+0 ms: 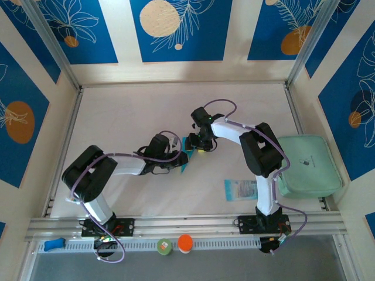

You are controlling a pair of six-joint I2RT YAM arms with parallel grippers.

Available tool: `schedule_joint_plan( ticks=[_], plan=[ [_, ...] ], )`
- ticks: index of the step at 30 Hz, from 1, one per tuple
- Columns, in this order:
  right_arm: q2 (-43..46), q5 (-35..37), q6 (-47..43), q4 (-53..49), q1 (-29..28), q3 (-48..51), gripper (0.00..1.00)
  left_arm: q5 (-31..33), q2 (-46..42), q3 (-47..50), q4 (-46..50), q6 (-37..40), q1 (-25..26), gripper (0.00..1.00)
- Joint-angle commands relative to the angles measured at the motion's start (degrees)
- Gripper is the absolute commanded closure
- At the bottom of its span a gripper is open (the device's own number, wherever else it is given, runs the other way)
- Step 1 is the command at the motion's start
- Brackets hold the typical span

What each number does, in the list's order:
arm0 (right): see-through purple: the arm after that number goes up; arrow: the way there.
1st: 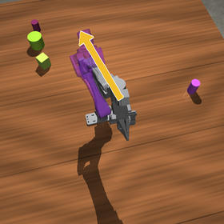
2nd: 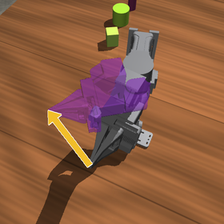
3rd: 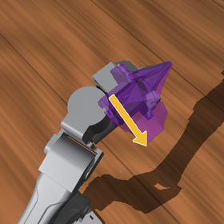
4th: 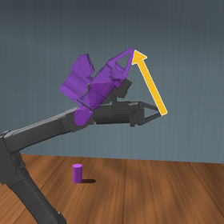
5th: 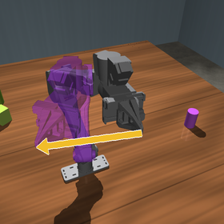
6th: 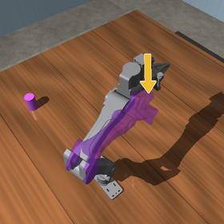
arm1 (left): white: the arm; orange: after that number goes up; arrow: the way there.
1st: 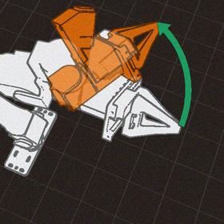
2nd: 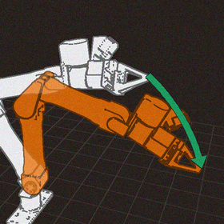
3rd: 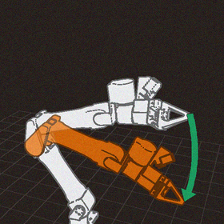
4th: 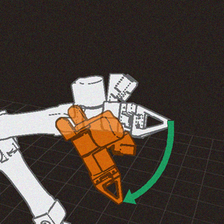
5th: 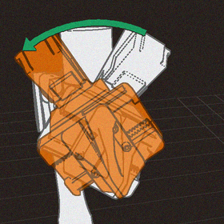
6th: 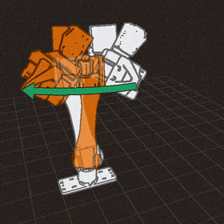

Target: Fold a paper plane with a square sheet of paper (pick it up from the middle)

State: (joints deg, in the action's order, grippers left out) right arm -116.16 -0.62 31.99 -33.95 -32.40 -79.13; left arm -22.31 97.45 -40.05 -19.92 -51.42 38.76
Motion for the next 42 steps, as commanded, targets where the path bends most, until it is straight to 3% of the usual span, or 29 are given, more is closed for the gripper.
schedule_joint_plan(
  ticks=[1, 19, 32, 42],
  plan=[
    [-6.47, 2.08, 0.62, -0.32, -0.56, 2.53, 0.43, 1.42, 1.25, -1.64, 3.19, 2.68, 0.65, 0.66],
    [-7.80, 1.79, 2.07, -3.18, 0.39, 0.85, 0.42, 5.14, 2.30, -0.95, 5.66, 7.08, 1.42, 0.73],
    [-6.48, -0.72, -0.44, -1.24, 0.78, 1.80, 0.41, 3.72, 3.99, 1.88, -0.92, 2.24, 1.16, 0.83],
    [1.62, -12.43, -8.57, 9.25, 4.77, 8.91, 0.36, 3.41, 4.61, 3.77, -3.00, 0.10, 0.75, 0.86]
  ],
)
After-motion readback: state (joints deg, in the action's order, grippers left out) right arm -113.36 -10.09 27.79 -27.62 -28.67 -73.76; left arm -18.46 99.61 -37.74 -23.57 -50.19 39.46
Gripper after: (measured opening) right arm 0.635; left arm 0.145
